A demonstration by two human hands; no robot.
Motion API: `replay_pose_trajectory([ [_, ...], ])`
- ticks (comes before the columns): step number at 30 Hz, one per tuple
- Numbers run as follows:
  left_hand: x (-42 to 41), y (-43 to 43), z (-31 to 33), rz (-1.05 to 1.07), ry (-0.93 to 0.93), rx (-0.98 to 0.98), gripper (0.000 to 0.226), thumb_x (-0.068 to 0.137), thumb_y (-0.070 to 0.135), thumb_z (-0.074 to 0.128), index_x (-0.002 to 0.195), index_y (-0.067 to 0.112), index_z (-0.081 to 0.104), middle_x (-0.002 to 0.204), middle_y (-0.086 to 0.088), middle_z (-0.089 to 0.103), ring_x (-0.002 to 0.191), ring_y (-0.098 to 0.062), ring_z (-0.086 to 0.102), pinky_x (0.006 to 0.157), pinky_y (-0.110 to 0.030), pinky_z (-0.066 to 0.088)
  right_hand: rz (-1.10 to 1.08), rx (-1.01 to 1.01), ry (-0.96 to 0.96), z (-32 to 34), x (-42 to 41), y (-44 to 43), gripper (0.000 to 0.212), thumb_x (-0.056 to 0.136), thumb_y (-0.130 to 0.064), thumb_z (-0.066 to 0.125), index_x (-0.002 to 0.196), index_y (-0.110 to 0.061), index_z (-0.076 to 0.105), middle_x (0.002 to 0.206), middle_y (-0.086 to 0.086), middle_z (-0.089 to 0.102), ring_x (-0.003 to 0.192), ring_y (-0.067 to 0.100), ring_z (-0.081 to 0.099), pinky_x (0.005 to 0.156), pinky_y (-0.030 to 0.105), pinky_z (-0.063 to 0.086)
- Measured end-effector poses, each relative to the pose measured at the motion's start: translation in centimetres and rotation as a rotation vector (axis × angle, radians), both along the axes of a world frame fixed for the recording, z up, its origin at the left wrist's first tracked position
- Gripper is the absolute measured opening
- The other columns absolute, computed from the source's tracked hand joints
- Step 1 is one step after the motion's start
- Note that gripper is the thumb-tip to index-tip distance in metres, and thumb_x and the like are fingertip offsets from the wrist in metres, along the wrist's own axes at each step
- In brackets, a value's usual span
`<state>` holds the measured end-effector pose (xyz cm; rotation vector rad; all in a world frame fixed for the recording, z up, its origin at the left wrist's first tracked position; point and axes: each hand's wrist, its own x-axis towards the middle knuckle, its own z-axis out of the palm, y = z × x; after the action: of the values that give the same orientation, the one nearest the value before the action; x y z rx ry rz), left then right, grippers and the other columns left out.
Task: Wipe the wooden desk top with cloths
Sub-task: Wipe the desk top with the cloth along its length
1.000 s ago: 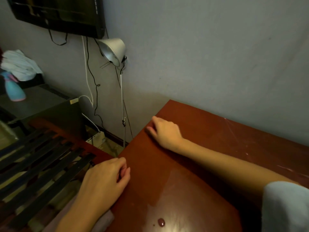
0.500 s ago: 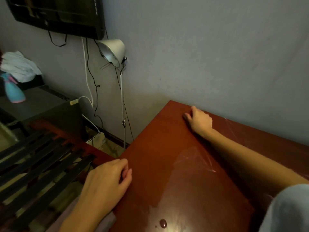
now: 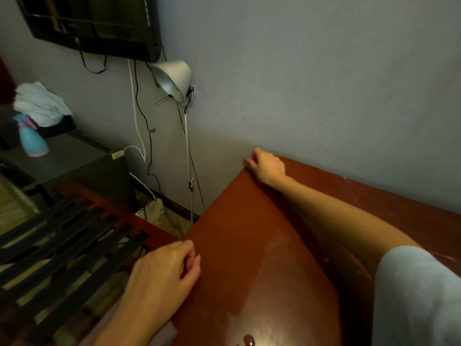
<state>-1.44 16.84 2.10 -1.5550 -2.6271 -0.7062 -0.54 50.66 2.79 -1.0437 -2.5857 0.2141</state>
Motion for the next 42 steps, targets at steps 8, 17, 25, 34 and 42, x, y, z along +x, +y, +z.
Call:
replay_pose_trajectory([
  [8, -0.1, 0.1, -0.2, -0.006, 0.039, 0.024, 0.029, 0.091, 0.039, 0.052, 0.066, 0.029, 0.041, 0.061, 0.011, 0.046, 0.056, -0.003, 0.046, 0.046, -0.018, 0.028, -0.16, 0.006, 0.065, -0.6, 8.1, 0.4, 0.03, 0.096, -0.044, 0.048, 0.098, -0.015, 0.052, 0.104, 0.011, 0.063, 0.093, 0.035, 0.06, 0.065, 0.033, 0.034],
  [17, -0.1, 0.0, -0.7, 0.005, 0.073, 0.041, 0.034, 0.089, 0.035, 0.057, 0.062, 0.029, 0.038, 0.056, 0.012, 0.044, 0.051, -0.003, 0.043, 0.044, -0.017, 0.023, 0.346, 0.045, -0.018, -0.7, 5.2, -11.4, 0.025, 0.096, -0.043, 0.047, 0.098, -0.018, 0.05, 0.1, -0.001, 0.061, 0.081, 0.02, 0.058, 0.058, 0.027, 0.036],
  [25, -0.1, -0.2, -0.8, -0.034, 0.09, 0.048, 0.031, 0.091, 0.034, 0.054, 0.064, 0.03, 0.039, 0.059, 0.012, 0.044, 0.054, -0.003, 0.043, 0.047, -0.016, 0.025, 0.182, 0.008, -0.006, 0.1, 4.4, -3.8, 0.03, 0.095, -0.045, 0.048, 0.1, -0.016, 0.053, 0.109, 0.009, 0.063, 0.097, 0.031, 0.059, 0.068, 0.034, 0.038],
  [34, 1.3, -3.4, 1.3, -0.114, 0.232, 0.06, 0.022, 0.089, 0.035, 0.052, 0.068, 0.032, 0.043, 0.064, 0.016, 0.043, 0.059, 0.001, 0.045, 0.048, -0.013, 0.035, 0.005, 0.068, 0.006, -0.7, 14.4, -2.4, 0.029, 0.094, -0.049, 0.048, 0.093, -0.019, 0.048, 0.101, 0.007, 0.063, 0.089, 0.033, 0.06, 0.065, 0.035, 0.04],
  [42, 2.3, -5.5, -1.0, 0.095, 0.183, 0.101, 0.026, 0.092, 0.034, 0.051, 0.067, 0.032, 0.043, 0.063, 0.015, 0.043, 0.062, 0.001, 0.041, 0.051, -0.017, 0.025, 0.283, 0.139, -0.012, -1.2, 12.3, -13.7, 0.026, 0.095, -0.048, 0.046, 0.093, -0.022, 0.045, 0.1, 0.001, 0.061, 0.086, 0.027, 0.06, 0.061, 0.03, 0.036],
])
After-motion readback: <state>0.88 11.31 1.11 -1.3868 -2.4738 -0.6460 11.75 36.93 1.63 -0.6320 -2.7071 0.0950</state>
